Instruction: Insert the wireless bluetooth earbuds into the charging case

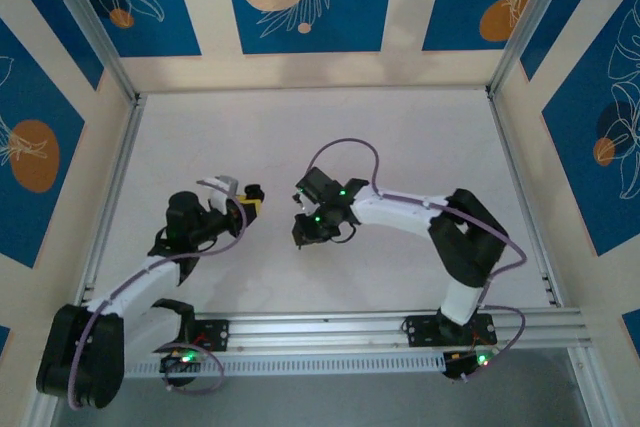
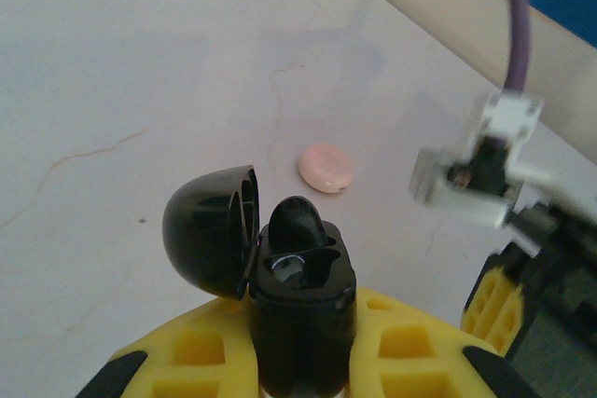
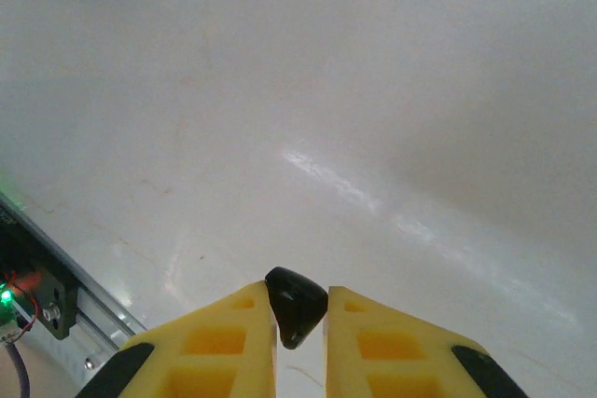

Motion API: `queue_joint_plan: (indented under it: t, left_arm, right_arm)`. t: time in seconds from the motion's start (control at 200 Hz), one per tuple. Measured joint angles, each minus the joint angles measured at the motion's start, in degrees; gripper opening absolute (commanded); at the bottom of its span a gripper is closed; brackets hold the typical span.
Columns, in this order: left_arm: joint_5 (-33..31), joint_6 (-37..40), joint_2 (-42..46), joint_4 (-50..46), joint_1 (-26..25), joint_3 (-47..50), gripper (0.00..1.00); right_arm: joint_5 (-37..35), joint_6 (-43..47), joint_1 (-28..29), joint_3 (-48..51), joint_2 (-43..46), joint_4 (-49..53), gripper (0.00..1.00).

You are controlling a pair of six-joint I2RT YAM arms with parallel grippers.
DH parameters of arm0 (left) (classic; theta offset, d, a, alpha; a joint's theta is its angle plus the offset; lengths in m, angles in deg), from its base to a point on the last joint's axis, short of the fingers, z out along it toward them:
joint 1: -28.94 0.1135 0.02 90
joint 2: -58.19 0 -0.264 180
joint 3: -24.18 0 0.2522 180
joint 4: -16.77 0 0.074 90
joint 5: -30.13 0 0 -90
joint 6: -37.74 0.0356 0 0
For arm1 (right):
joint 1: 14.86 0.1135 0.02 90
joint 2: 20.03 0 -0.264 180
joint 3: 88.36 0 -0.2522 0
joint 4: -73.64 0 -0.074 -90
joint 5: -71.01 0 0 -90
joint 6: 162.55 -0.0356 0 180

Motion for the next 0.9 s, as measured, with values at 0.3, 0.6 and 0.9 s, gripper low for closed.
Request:
queue_joint_plan:
  t: [0.3,0.6,0.9]
  left_arm:
    - [5.51,9.62,-13.29,7.32,-9.03,-1.62,0.14]
    - [11.02,16.24,-19.85,8.7,-13.88,-8.0,0.14]
    - [14.05,19.96,-20.44,7.28,-16.11,-9.84,0.15]
  right_arm:
    - [-0.98,3.89,-5.01,10.1,13.49,-5.84,0.16]
    - [-0.11,9.27,-8.94,14.56,25.86,-9.73,0.17]
    - [4.07,16.02,-9.86,14.75,27.26,-13.7,0.17]
